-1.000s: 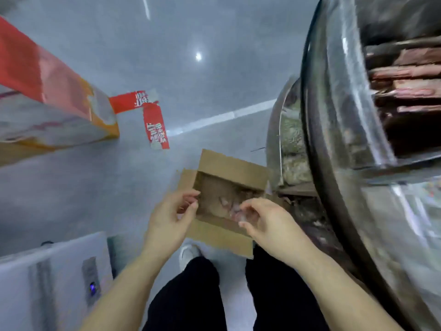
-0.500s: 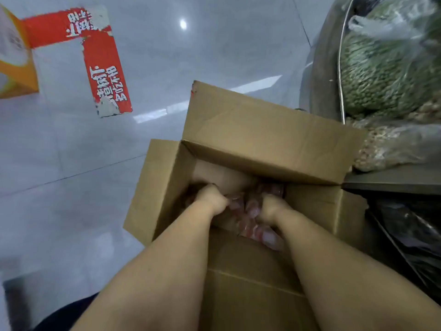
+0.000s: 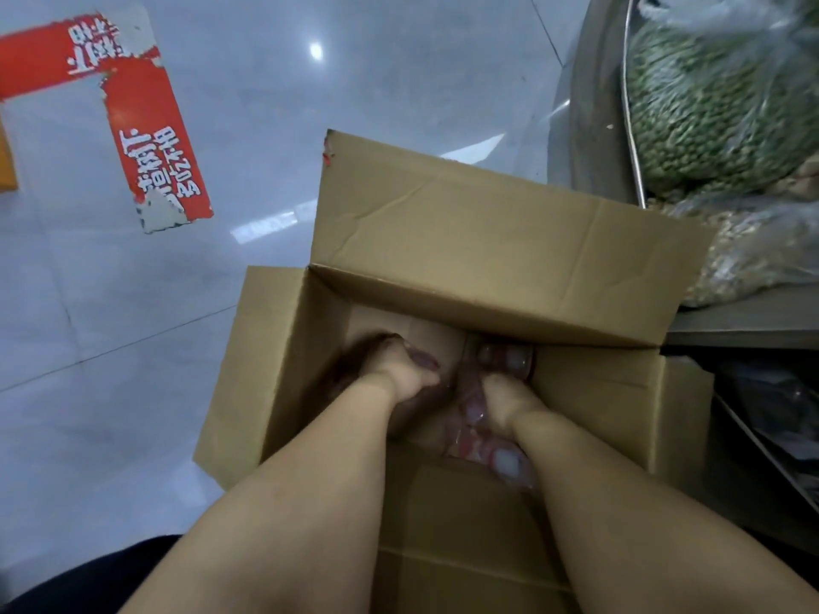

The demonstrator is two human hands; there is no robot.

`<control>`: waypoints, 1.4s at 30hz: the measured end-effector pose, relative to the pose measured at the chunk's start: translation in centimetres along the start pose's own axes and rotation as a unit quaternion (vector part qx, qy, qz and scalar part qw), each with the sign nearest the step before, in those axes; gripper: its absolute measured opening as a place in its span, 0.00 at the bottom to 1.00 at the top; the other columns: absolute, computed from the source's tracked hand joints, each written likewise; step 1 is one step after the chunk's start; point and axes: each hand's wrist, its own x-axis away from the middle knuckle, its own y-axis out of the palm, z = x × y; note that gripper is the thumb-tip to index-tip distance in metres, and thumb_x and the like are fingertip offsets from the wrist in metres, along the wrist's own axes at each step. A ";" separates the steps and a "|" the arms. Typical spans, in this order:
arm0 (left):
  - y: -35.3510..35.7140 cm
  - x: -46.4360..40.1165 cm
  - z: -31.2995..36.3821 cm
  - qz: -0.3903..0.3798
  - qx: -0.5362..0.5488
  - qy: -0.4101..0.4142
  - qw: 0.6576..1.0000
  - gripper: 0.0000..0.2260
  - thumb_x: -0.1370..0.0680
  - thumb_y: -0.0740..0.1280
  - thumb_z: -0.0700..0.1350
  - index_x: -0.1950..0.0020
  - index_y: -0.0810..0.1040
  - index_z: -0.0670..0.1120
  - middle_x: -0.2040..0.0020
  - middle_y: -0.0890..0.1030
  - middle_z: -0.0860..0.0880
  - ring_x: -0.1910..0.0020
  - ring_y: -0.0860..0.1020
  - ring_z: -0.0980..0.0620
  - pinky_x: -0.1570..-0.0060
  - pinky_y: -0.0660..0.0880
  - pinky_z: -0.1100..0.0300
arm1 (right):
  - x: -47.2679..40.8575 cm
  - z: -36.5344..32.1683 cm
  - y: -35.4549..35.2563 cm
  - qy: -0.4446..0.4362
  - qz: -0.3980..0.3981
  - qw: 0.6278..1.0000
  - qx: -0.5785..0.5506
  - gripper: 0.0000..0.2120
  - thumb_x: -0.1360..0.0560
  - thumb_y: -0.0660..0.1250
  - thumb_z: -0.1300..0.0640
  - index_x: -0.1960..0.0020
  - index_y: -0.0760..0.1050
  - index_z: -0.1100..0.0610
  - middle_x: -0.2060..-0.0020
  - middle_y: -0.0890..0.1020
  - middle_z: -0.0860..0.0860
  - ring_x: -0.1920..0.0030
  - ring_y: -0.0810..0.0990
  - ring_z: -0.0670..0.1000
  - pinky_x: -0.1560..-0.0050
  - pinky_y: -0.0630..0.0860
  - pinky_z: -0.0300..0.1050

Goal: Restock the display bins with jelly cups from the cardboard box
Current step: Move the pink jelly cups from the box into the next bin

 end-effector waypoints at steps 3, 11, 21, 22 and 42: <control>-2.4 2.1 0.5 -0.008 -0.033 0.048 0.998 0.11 0.34 0.75 0.41 0.55 0.77 0.46 0.55 0.80 0.50 0.54 0.79 0.51 0.54 0.75 0.61 | 1.1 -1.2 -0.6 -0.023 0.031 0.995 -0.097 0.13 0.32 0.73 0.60 0.47 0.79 0.58 0.50 0.82 0.53 0.51 0.80 0.52 0.56 0.73 0.39; -8.1 22.6 6.6 0.097 0.245 0.177 0.948 0.18 0.36 0.73 0.36 0.52 0.72 0.51 0.58 0.80 0.55 0.60 0.77 0.60 0.62 0.73 0.71 | 20.7 -6.2 -7.1 -0.136 0.104 0.891 -0.420 0.21 0.37 0.70 0.74 0.49 0.72 0.57 0.58 0.78 0.52 0.69 0.75 0.37 0.68 0.72 0.32; -17.0 52.6 26.9 0.063 0.229 0.370 0.898 0.26 0.36 0.72 0.43 0.43 0.67 0.59 0.54 0.77 0.69 0.57 0.77 0.68 0.56 0.70 0.76 | 58.6 -6.6 -21.6 -0.295 0.264 0.789 -0.470 0.35 0.40 0.65 0.71 0.40 0.69 0.41 0.51 0.80 0.41 0.50 0.79 0.41 0.50 0.73 0.29; -17.4 54.7 29.0 0.052 0.219 0.396 0.890 0.27 0.36 0.73 0.45 0.43 0.65 0.61 0.54 0.77 0.69 0.58 0.77 0.68 0.57 0.70 0.76 | 61.4 -5.9 -23.0 -0.305 0.287 0.774 -0.475 0.35 0.40 0.65 0.72 0.40 0.69 0.43 0.52 0.79 0.40 0.50 0.79 0.41 0.50 0.73 0.29; -8.0 71.5 60.1 -0.074 0.010 0.694 0.716 0.25 0.37 0.74 0.50 0.42 0.73 0.59 0.46 0.78 0.63 0.45 0.77 0.62 0.46 0.70 0.70 | 84.5 16.1 -38.9 -0.270 0.632 0.635 -0.352 0.24 0.43 0.79 0.52 0.49 0.75 0.46 0.53 0.81 0.39 0.49 0.78 0.37 0.46 0.70 0.29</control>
